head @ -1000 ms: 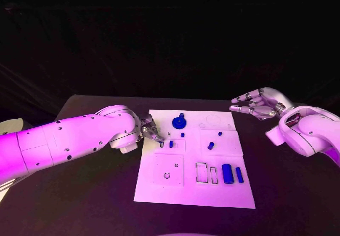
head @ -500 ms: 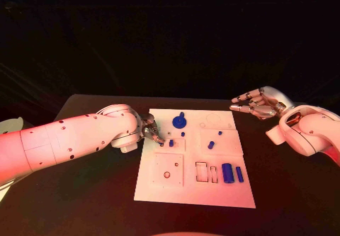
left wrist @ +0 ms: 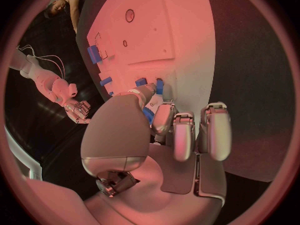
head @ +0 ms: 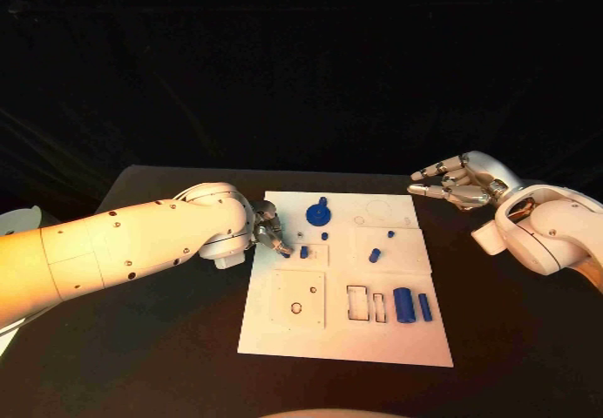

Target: Assemble the parts on the task board

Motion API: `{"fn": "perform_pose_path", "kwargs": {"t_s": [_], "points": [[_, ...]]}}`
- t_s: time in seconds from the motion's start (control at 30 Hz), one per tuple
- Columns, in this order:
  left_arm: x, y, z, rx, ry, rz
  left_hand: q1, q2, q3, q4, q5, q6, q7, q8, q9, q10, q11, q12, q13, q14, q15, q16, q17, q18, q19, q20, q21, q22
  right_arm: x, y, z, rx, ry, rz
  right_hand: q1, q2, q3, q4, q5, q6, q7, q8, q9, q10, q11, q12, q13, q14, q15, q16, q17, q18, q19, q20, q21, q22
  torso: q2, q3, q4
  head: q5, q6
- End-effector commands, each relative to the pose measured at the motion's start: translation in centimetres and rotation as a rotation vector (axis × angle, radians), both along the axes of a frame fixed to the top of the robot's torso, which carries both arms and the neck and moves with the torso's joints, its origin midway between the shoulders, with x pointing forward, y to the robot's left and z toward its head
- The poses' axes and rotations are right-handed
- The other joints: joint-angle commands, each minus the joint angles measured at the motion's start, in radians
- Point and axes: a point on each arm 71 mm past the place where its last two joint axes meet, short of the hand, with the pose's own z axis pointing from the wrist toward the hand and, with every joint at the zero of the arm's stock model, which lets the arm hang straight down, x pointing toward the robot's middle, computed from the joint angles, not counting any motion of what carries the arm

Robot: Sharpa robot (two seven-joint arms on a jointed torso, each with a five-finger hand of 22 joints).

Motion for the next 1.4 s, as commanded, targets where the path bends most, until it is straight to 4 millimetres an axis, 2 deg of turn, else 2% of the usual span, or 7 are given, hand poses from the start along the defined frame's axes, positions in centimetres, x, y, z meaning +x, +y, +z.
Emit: {"fn": "perform_pose_path", "kwargs": {"t_s": [0.03,0.5,0.77,1.03,1.17,1.4], "points": [[-0.16,-0.16,-0.19,0.025,0.021,-0.03,0.003,0.008,0.126,-0.123,0.003,0.023,-0.02,-0.001,0.002,0.004,0.001,-0.003,-0.001,0.103,-0.004,0.003,0.263,-0.008,0.047,-0.006,0.001,0.142,-0.06,0.15,-0.06,-0.002,0.005,0.016,0.002,0.007,-0.004,-0.001,0.004,-0.006,0.0,0.003,0.001,0.028,0.001,-0.004,0.175,0.081,0.0,-0.004,0.152,0.019,0.048,0.003,-0.004,0.16,0.0,0.0001,0.0009,0.0,-0.001],[-0.09,-0.17,-0.24,0.037,0.023,-0.036,0.002,0.006,0.129,-0.127,0.004,0.023,-0.02,-0.001,0.001,0.004,0.001,-0.005,-0.004,0.103,-0.003,0.003,0.263,-0.008,0.047,-0.006,0.0,0.141,-0.07,0.17,-0.06,-0.001,0.005,0.018,0.002,0.007,-0.004,-0.001,0.004,-0.006,0.0,0.003,0.001,0.028,0.001,-0.004,0.175,0.081,0.0,-0.004,0.152,0.019,0.048,0.003,-0.004,0.16,0.001,-0.0002,0.0007,0.002,-0.004],[0.01,-0.52,-0.51,0.058,0.047,-0.055,-0.006,0.006,0.131,-0.126,0.004,0.024,-0.02,-0.002,0.001,0.004,0.002,-0.006,-0.004,0.103,-0.003,0.003,0.263,-0.006,0.044,-0.006,-0.003,0.137,-0.1,0.23,-0.05,-0.002,0.006,0.019,0.004,0.009,-0.008,-0.002,0.005,-0.005,0.0,0.003,0.001,0.028,0.001,-0.004,0.175,0.081,0.0,-0.005,0.152,0.019,0.048,0.003,-0.004,0.161,0.001,0.0004,-0.0001,-0.002,-0.007],[0.2,-0.64,-0.83,0.067,0.078,-0.061,-0.051,0.016,0.126,-0.114,0.001,0.034,-0.028,0.006,0.007,0.007,-0.002,-0.009,-0.01,0.103,-0.005,0.003,0.263,-0.006,0.043,-0.005,-0.006,0.135,-0.12,0.29,-0.07,-0.002,0.009,0.022,0.004,0.009,-0.008,-0.002,0.005,-0.005,0.0,0.003,0.001,0.028,0.001,-0.004,0.175,0.081,0.0,-0.005,0.152,0.019,0.048,0.003,-0.004,0.161,-0.001,0.0001,-0.0002,-0.004,-0.009],[0.3,-0.64,-0.93,0.071,0.086,-0.062,-0.072,0.017,0.112,-0.112,0.0,0.044,-0.034,0.015,0.012,0.022,-0.007,0.025,0.029,0.103,-0.008,0.003,0.263,-0.006,0.043,-0.007,-0.005,0.136,-0.14,0.27,-0.07,-0.002,0.011,0.022,0.006,0.009,-0.008,-0.004,0.005,-0.005,-0.001,0.003,0.001,0.028,0.001,-0.003,0.175,0.081,0.0,-0.005,0.152,0.019,0.048,0.003,-0.004,0.161,0.0,0.0001,0.0004,-0.003,-0.01],[0.41,-0.74,-0.98,0.073,0.086,-0.061,-0.102,0.019,0.085,-0.105,-0.001,0.051,-0.04,0.022,0.017,0.027,-0.011,0.036,0.042,0.103,-0.012,0.003,0.263,-0.007,0.045,-0.01,-0.003,0.14,-0.15,0.25,-0.07,-0.002,0.011,0.022,0.006,0.009,-0.008,-0.004,0.005,-0.005,-0.001,0.003,0.001,0.028,0.001,-0.003,0.175,0.081,0.0,-0.005,0.152,0.019,0.048,0.003,-0.004,0.161,-0.001,0.0,0.0007,-0.002,-0.009]]}}
